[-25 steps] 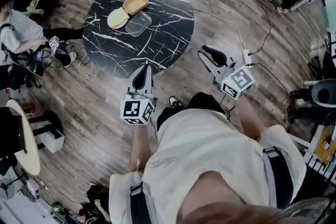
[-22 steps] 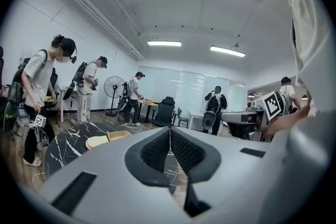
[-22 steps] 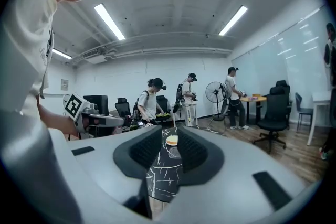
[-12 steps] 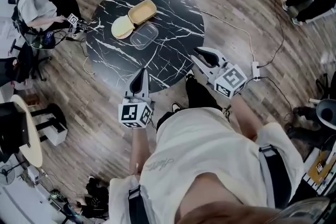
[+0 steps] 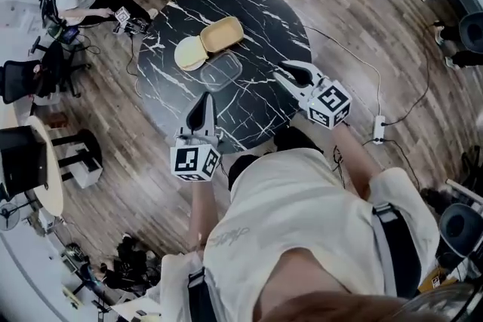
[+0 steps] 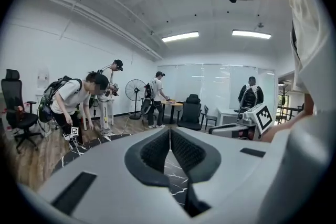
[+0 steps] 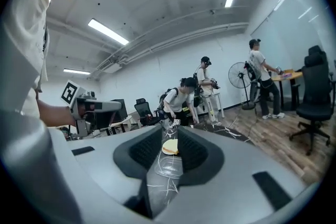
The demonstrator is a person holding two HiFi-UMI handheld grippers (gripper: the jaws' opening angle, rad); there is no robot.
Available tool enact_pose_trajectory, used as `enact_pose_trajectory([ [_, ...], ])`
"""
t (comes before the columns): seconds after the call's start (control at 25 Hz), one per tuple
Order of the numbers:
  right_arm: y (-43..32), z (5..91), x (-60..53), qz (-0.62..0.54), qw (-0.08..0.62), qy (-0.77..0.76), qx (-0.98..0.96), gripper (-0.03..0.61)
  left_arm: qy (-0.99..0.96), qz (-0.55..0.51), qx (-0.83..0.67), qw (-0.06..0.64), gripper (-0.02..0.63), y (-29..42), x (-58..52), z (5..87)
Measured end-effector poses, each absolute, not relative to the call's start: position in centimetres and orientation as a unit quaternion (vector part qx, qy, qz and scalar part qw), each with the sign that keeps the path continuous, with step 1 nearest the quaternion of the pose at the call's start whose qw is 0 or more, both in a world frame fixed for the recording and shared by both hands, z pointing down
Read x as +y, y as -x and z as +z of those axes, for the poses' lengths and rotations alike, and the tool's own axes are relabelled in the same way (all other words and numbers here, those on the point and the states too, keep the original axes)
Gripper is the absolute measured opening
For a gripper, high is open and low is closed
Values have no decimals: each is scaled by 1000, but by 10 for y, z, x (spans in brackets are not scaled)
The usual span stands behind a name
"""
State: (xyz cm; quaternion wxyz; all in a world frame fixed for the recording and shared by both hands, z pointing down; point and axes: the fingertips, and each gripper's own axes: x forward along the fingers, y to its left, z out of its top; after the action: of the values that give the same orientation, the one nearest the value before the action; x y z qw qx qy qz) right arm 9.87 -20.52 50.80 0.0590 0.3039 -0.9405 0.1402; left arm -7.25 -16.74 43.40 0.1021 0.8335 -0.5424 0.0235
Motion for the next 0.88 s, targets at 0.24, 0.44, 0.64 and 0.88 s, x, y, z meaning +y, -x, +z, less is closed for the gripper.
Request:
enact_pose_trajectory([
  [0.24,-69,551,-251,165,108,-270,-943,94,-815,30,-566,123,25,81,-187,454],
  [0.44,-40,608,-266,240,161,-252,-924,94,-800,27,-581,151,25,96,-190,472],
  [0.64,-10,659,-283,271,214,-259,-902,91,-794,28,-584,169,25,118,-198,490],
  [0.88,13,725,-301,301,279,-269,-871,83,-787,29,-588,181,25,142,-204,501],
])
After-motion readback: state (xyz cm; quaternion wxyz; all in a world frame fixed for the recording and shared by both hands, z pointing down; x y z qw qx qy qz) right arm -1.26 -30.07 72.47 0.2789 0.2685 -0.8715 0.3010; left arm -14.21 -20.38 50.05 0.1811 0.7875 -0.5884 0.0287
